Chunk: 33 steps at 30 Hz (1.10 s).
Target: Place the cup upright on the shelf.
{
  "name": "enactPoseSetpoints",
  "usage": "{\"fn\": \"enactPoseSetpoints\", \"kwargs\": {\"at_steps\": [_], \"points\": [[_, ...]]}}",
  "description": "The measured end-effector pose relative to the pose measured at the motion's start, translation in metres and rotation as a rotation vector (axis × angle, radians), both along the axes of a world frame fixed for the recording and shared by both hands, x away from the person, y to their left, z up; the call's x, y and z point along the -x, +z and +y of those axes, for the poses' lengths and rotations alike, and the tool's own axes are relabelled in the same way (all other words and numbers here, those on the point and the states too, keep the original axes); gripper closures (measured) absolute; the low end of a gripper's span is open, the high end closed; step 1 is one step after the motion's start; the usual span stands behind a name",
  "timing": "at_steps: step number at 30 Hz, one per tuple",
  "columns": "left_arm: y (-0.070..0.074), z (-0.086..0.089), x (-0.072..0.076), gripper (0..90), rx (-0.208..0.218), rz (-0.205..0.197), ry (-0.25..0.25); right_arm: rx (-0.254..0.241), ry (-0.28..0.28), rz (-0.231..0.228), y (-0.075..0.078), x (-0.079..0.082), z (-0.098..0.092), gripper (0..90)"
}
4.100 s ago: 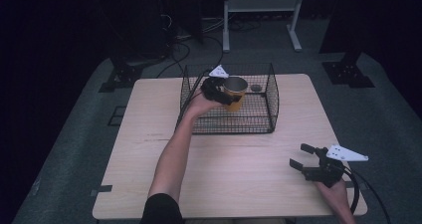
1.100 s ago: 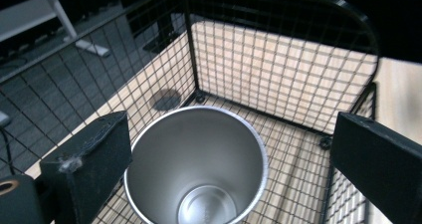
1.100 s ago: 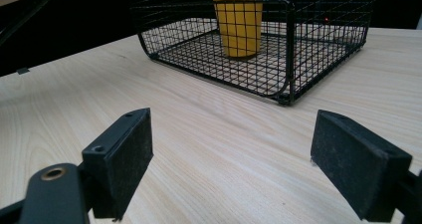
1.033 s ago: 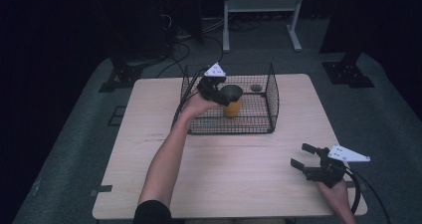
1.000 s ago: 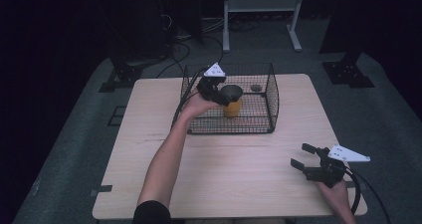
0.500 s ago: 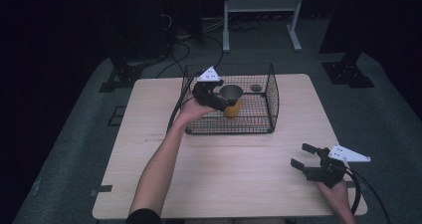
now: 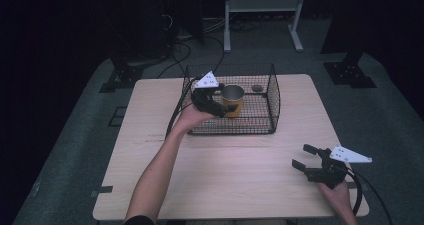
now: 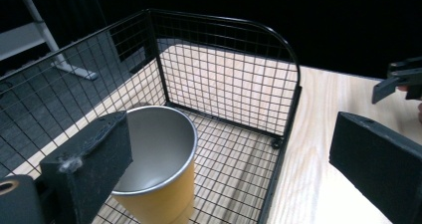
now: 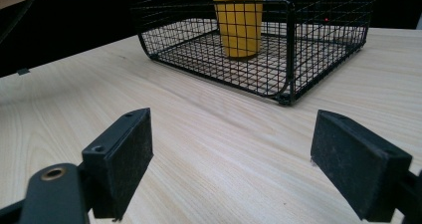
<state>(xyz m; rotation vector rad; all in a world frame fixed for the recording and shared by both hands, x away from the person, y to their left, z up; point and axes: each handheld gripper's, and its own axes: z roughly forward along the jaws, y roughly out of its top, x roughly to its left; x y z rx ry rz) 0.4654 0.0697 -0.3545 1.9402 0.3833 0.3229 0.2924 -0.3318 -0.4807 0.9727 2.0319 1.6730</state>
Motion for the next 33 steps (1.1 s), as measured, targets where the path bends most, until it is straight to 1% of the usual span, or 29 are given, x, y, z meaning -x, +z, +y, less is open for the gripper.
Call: {"fn": "enactPoseSetpoints", "kwargs": {"at_steps": [6,7,12,16,21,25,28,30,33], "points": [[-0.001,0.004,0.009,2.4,0.011,-0.009,-0.002,0.002,0.000,0.000,0.000,0.000,0.000,15.6],[-0.001,0.005,0.010,2.4,0.016,-0.008,-0.002,0.002,0.000,-0.001,0.000,0.000,0.000,15.6],[-0.003,0.009,0.015,2.4,0.017,-0.009,-0.001,0.004,-0.001,0.000,0.000,0.000,0.000,15.6],[-0.005,0.011,0.019,2.4,0.030,-0.012,0.001,0.004,-0.001,0.002,0.000,0.000,0.001,15.6],[-0.009,0.013,0.024,2.4,0.028,-0.004,0.002,0.004,-0.001,0.001,0.000,0.000,0.001,15.6],[-0.012,0.015,0.029,2.4,0.040,-0.008,0.005,0.005,-0.002,0.001,0.000,0.000,0.001,15.6],[-0.014,0.018,0.033,2.4,0.029,-0.016,0.015,0.006,-0.001,-0.001,0.000,0.000,0.001,15.6],[-0.015,0.020,0.037,2.4,0.037,-0.026,0.014,0.007,-0.002,0.000,0.000,0.000,0.001,15.6],[-0.017,0.023,0.041,2.4,0.048,-0.027,0.018,0.007,-0.002,0.001,0.000,0.000,0.001,15.6]]}}
